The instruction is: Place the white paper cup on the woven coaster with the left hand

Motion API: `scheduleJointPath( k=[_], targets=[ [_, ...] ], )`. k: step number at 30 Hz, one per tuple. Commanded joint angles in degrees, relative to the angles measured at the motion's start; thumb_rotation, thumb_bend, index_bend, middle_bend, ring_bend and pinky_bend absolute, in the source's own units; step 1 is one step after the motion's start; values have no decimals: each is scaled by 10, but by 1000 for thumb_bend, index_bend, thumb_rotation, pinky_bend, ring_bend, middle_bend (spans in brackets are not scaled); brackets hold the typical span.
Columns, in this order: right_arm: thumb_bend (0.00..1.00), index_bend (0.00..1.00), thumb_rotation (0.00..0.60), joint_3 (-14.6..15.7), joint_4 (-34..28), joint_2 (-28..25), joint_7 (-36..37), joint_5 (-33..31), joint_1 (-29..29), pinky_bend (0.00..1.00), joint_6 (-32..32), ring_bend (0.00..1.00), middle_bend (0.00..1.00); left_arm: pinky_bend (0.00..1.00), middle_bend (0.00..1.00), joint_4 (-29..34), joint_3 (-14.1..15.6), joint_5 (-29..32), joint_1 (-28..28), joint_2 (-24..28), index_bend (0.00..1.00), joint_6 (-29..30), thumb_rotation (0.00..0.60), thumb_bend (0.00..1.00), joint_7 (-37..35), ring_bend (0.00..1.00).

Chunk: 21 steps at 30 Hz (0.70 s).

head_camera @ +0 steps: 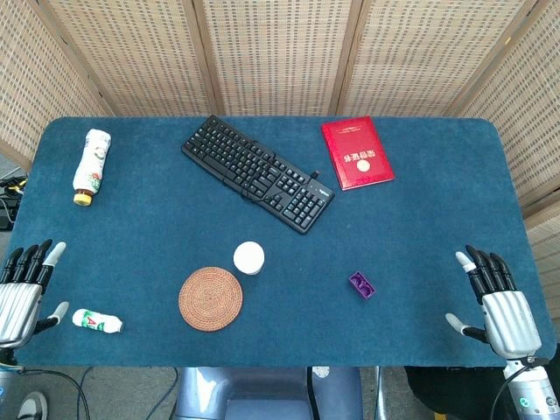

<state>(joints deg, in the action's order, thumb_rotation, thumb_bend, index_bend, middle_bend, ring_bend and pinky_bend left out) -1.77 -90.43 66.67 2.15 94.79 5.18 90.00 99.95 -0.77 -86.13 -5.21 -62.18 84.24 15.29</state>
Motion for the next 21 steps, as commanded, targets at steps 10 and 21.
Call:
scheduleJointPath(
  k=[10,21],
  targets=[
    [81,27,600,0,-2,-1,0,3,-2,0,3,0,0,0,0,-1,0,-3,0,1,0,2,600,269,-5,0],
    [81,27,600,-1,-2,-1,-1,-3,0,0,-3,0,0,0,0,-2,0,-8,-4,-1,0,-3,600,268,-6,0]
  ],
)
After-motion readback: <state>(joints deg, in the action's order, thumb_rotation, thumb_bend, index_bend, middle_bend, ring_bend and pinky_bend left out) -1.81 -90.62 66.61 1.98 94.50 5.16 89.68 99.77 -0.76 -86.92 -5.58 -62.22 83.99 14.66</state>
